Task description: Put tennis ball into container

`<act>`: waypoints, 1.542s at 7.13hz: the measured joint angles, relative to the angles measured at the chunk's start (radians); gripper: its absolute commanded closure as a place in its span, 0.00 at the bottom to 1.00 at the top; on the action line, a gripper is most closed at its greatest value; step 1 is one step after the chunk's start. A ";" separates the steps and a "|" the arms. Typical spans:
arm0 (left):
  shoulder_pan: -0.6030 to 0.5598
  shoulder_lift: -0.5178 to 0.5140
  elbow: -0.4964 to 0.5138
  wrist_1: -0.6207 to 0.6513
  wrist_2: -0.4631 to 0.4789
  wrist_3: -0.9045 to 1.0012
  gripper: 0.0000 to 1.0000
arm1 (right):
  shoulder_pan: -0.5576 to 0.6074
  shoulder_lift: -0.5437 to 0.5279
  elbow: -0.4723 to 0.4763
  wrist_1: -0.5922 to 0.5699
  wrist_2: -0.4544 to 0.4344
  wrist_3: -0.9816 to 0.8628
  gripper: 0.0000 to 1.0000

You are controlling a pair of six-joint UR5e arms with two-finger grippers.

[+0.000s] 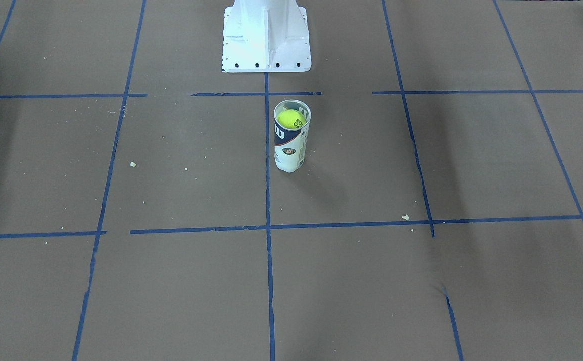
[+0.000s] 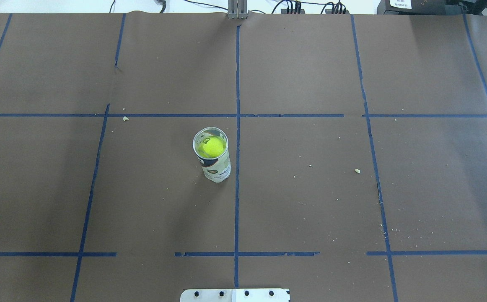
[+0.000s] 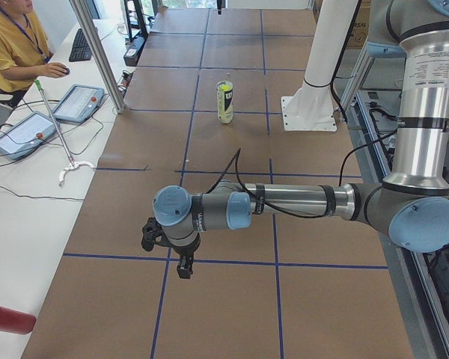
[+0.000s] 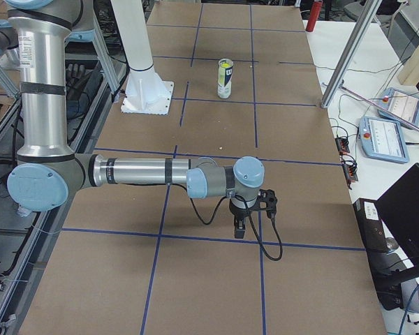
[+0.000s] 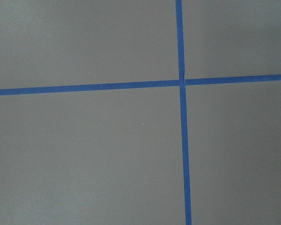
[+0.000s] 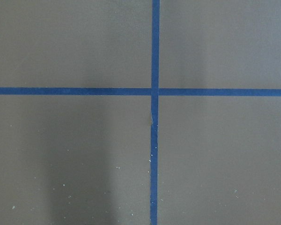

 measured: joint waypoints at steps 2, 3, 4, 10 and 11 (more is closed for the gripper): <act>-0.002 0.023 -0.029 0.001 -0.002 0.001 0.00 | 0.000 0.000 0.000 0.000 0.000 0.000 0.00; -0.003 0.046 -0.057 0.002 0.000 0.001 0.00 | 0.000 0.000 0.000 0.000 0.000 0.000 0.00; -0.004 0.056 -0.083 0.004 0.004 0.000 0.00 | 0.000 0.000 0.000 0.000 0.000 0.000 0.00; -0.004 0.048 -0.106 0.029 0.007 0.003 0.00 | 0.000 0.000 0.000 0.000 0.000 0.000 0.00; -0.004 0.053 -0.109 0.035 0.008 0.003 0.00 | -0.001 0.000 0.000 0.000 0.000 0.000 0.00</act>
